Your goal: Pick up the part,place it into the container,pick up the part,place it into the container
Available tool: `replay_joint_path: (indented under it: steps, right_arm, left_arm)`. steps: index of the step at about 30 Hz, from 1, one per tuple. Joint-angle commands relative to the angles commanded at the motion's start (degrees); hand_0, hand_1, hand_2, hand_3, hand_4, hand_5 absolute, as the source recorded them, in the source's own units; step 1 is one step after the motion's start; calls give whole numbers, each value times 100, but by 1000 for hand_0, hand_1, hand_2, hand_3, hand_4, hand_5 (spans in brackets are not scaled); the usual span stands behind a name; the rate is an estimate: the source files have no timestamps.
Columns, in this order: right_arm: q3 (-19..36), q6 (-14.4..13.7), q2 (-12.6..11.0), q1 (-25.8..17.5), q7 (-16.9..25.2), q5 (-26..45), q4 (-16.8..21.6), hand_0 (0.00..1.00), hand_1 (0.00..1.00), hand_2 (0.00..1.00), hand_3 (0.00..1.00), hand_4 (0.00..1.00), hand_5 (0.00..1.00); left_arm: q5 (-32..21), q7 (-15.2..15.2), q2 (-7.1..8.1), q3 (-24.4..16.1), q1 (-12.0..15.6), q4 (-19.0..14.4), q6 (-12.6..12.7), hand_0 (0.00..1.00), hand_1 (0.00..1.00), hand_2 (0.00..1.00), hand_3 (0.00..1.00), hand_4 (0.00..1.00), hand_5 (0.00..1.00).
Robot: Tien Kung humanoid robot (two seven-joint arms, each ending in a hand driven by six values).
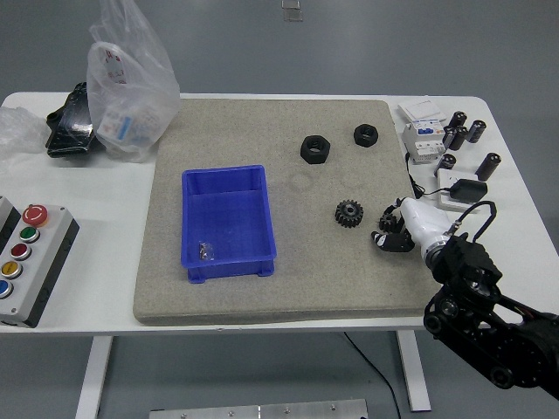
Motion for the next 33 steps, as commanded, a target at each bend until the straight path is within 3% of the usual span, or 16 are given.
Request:
replay_joint_path:
  steps: [1, 2, 22, 28, 33]
  right_arm:
    - [-2, -34, -1, 1, 0, 1, -3, 230, 458, 487, 629, 671, 142]
    - [-5, -60, -1, 2, 0, 1, -6, 230, 426, 434, 563, 635, 126]
    - [-100, -514, -43, 77, 161, -12, 105, 227, 428, 427, 549, 605, 76]
    - [-584, -584, -25, 633, 232, 182, 496, 244, 443, 430, 558, 608, 55]
    - [-1201, -646, 195, 1271, 501, 692, 765, 252, 455, 450, 579, 612, 22]
  left_arm:
    - [0, 0, 0, 0, 1, 0, 0, 632, 565, 554, 619, 697, 284]
    - [-3, 0, -1, 3, 1, 0, 0, 633, 566, 554, 619, 696, 281]
    - [-52, -23, -7, 51, 3, 0, -4, 632, 565, 554, 619, 697, 282]
    - [-25, 4, -7, 36, 11, 0, 5, 633, 565, 555, 619, 697, 284]
    - [-62, 2, -9, 87, 14, 0, 4, 632, 565, 555, 619, 697, 284]
